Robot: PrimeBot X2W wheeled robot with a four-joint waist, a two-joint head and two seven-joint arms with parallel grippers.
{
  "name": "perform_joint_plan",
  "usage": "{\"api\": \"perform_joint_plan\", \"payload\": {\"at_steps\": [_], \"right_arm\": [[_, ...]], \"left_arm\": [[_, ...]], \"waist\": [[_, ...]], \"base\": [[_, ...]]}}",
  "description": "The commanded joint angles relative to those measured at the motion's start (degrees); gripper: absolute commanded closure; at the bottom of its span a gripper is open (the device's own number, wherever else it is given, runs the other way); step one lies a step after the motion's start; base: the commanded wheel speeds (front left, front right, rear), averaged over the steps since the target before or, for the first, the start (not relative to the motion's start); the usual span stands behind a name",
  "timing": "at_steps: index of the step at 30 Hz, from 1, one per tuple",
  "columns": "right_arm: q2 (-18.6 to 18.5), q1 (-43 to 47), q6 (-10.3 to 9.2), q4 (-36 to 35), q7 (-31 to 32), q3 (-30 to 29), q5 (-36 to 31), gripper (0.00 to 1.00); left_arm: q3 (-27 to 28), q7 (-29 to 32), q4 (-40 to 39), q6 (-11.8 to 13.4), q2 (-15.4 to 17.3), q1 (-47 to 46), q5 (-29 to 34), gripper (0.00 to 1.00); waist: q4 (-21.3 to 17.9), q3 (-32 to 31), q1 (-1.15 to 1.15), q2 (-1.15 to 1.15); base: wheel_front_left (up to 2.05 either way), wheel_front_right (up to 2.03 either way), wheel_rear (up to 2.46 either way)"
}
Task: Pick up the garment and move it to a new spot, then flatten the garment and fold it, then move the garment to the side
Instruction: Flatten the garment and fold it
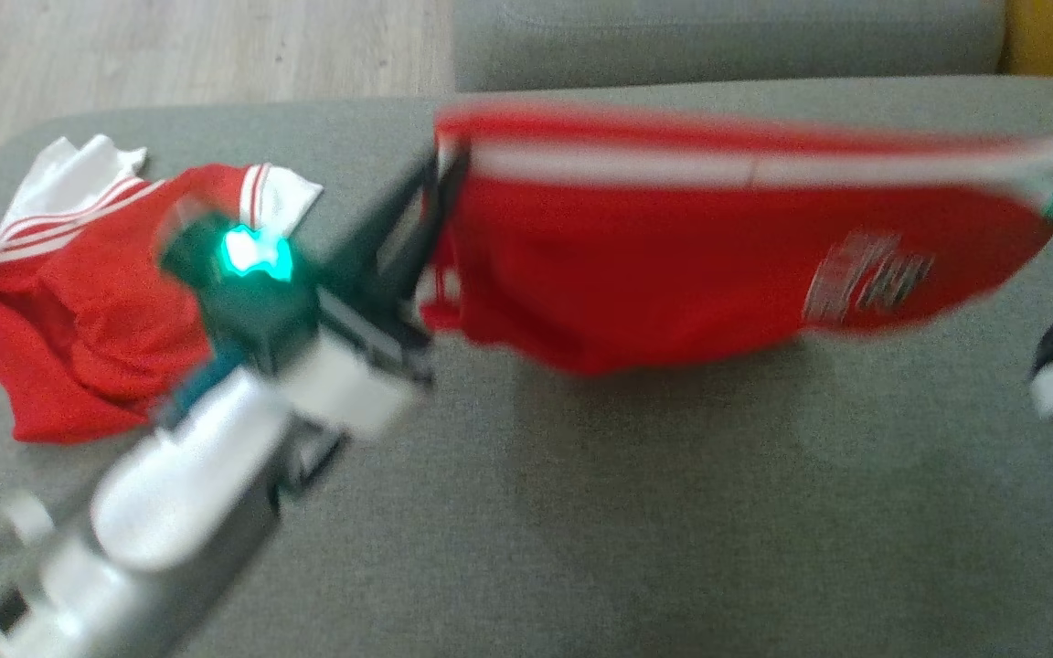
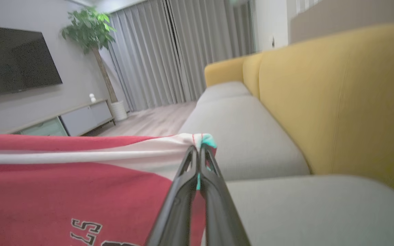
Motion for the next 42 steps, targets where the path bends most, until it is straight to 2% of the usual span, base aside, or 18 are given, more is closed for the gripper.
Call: {"api": "perform_joint_plan", "payload": {"at_steps": [1, 5, 9, 16, 21, 24, 27, 32, 36, 42], "right_arm": [[-2.09, -4.86, 0.37, -3.3, 0.98, -0.31, -0.74, 1.0], [-2.92, -16.67, 0.37, -3.03, 3.71, -0.32, -2.03, 1.0], [-3.56, -32.39, 0.37, 5.73, 3.25, 2.23, -3.31, 1.0], [-4.51, -55.88, 0.37, 22.75, -5.7, 6.86, -6.37, 1.0], [-5.74, -61.57, 0.37, 26.77, -9.87, 9.26, -6.33, 1.0], [-6.41, -59.93, 0.37, 28.3, -11.25, 10.4, -4.57, 1.0], [-6.7, -54.66, 0.37, 29.05, -12.05, 11.32, -3.03, 1.0], [-7.7, -38.06, 0.37, 28.24, -12.77, 11.15, -0.3, 1.0], [-8.27, -25.71, 0.37, 26.96, -12.92, 8.76, 0.24, 1.0], [-6.4, -7.92, 0.37, 21.97, -12.16, 1.47, -0.02, 1.0]], "left_arm": [[3.77, 0.91, -1.87, -0.65, 2.5, -6.05, 0.77, 1.0], [5.07, 3.42, 2.01, -4.55, 1.98, -17.58, 0.92, 1.0], [4.99, 2.2, 11.36, -7.49, 0.23, -30.38, 3.49, 1.0], [6.39, -2.91, 26.91, -8.04, -3.4, -49.09, 9.55, 1.0], [9.17, -3.22, 26.04, -7.28, -4.73, -52.2, 12.35, 1.0], [9.88, -3.24, 23.93, -7.97, -4.76, -47.28, 13.58, 1.0], [8.42, -3.24, 22.2, -9.06, -4.25, -39.88, 14.53, 1.0], [3.78, -3.25, 17.51, -9.91, -5.02, -20.61, 14.93, 1.0], [0.17, -3.25, 15.74, -10.08, -5.93, -6.81, 13.88, 1.0], [-0.72, -3.25, 13.42, -10.12, -7.28, 8.67, 12.94, 1.0]], "waist": [[-0.34, 1.16, 0.0, 0.0], [-1.08, 5.01, 0.0, 0.0], [-2.0, 10.17, 0.0, 0.0], [-3.52, 16.93, 0.0, 0.0], [-3.86, 18.45, 0.0, 0.0], [-4.12, 18.52, 0.0, 0.0], [-4.87, 17.84, 0.0, 0.0], [-5.47, 14.44, 0.0, 0.0], [-6.44, 10.82, 0.0, 0.0], [-7.29, 5.09, 0.0, 0.0]], "base": [[0.0, 0.0, 0.0], [0.0, 0.0, 0.0], [0.0, 0.0, 0.0], [0.0, 0.0, 0.0], [0.0, 0.0, 0.0], [0.0, 0.0, 0.0], [0.0, 0.0, 0.0], [0.0, 0.0, 0.0], [0.0, 0.0, 0.0], [0.0, 0.0, 0.0]]}}
